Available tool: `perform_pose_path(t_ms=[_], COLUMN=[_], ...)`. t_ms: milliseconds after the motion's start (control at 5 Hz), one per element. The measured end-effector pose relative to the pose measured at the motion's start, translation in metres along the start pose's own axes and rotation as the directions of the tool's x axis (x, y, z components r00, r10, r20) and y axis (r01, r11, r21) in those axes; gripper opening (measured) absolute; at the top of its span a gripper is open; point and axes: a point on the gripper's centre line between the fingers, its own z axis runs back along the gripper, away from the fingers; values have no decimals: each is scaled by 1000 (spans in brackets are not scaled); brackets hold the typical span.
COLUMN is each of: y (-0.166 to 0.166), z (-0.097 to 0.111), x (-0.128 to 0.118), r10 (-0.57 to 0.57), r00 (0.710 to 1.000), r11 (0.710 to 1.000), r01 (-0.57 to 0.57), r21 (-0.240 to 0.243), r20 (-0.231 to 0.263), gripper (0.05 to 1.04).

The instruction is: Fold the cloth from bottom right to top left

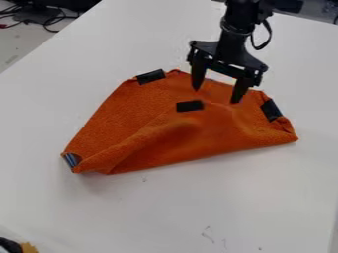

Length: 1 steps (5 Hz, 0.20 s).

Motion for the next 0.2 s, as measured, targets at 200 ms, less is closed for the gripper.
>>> perform_pose_path(t_ms=[200], y=[-13], z=[2], x=[0], r10=[3], r00=[1000], r11=[1000], r01=[-3], r21=[-25], r20=[16], gripper=[1000])
